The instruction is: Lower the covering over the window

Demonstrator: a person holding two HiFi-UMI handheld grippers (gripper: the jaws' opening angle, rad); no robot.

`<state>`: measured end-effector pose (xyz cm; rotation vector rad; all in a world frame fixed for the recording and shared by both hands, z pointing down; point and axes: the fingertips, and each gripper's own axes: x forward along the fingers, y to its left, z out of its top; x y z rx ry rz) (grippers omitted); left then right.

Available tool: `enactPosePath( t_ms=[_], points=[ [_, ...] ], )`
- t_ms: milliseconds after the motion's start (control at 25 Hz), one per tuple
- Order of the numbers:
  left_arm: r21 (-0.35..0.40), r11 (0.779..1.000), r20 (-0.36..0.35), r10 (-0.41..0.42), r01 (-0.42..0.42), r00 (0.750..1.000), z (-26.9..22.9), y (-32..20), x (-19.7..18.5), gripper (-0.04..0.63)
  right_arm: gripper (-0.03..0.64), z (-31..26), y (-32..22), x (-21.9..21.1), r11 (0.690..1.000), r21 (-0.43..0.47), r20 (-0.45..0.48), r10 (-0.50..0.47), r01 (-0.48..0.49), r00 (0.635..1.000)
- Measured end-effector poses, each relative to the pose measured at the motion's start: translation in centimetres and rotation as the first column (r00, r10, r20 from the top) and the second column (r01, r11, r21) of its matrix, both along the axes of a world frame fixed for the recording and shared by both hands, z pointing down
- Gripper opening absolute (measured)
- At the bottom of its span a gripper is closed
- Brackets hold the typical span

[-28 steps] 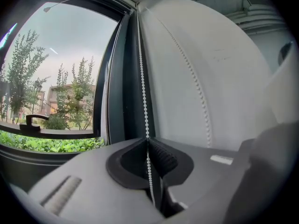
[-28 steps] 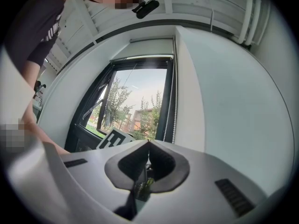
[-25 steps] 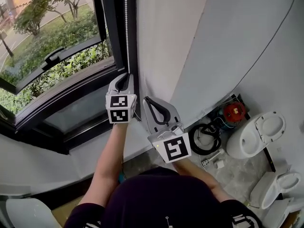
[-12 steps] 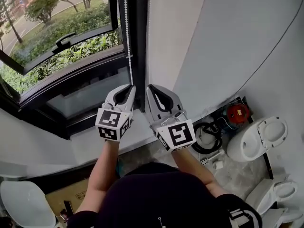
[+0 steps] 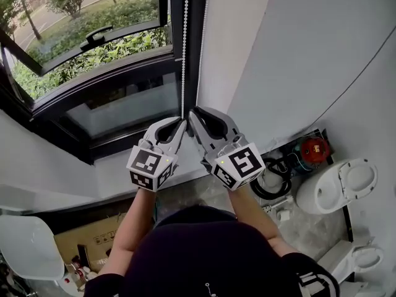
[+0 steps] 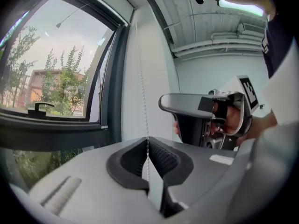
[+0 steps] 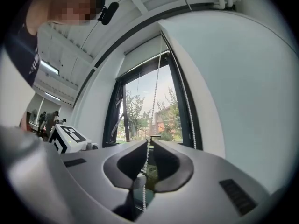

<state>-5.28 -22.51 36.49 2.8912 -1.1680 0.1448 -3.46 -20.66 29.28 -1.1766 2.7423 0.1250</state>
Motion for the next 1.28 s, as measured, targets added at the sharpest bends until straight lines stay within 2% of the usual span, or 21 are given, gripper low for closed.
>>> enactPosePath(
  t_ms=[80,240,360,680,880,1000,1120,1280],
  points=[
    [-0.044,0.999,-0.043,0.016,-0.018,0.999,0.7,1.0,0.2,0.021,0.014,0.7,0.5,-0.1,0.998,-0.042,0.024,-0.054,0.055,0.998],
    [-0.107,0.994,-0.021,0.037,-0.039,0.999,3.5,2.6,1.0,0.021,0.026,1.7,1.4,-0.6,0.989,-0.077,0.030,-0.121,0.123,0.992],
    [-0.160,0.986,-0.052,0.039,-0.047,0.998,5.4,3.7,1.9,0.021,0.040,2.2,1.9,-0.7,0.984,-0.090,0.010,-0.154,0.154,0.988],
    [-0.121,0.992,-0.025,0.028,-0.030,0.999,5.4,4.8,3.8,0.021,0.041,2.0,1.7,1.3,0.987,-0.081,0.012,-0.136,0.137,0.991],
    [-0.156,0.986,-0.145,0.036,-0.058,0.989,5.4,5.6,4.9,0.023,0.017,2.5,2.1,1.9,0.983,-0.093,0.018,-0.157,0.158,0.987],
    [-0.166,0.984,-0.170,0.037,-0.066,0.985,5.8,6.0,5.5,0.023,0.014,3.0,2.4,2.2,0.972,-0.128,0.023,-0.194,0.195,0.981],
    [-0.193,0.976,-0.218,0.057,-0.100,0.974,7.0,6.6,5.2,0.023,0.013,4.4,2.8,1.6,0.954,-0.177,-0.041,-0.253,0.242,0.967],
    [-0.239,0.954,-0.298,0.106,-0.182,0.949,8.5,8.3,4.4,0.023,0.012,6.3,3.5,1.1,0.915,-0.262,-0.065,-0.335,0.308,0.940]
  ],
)
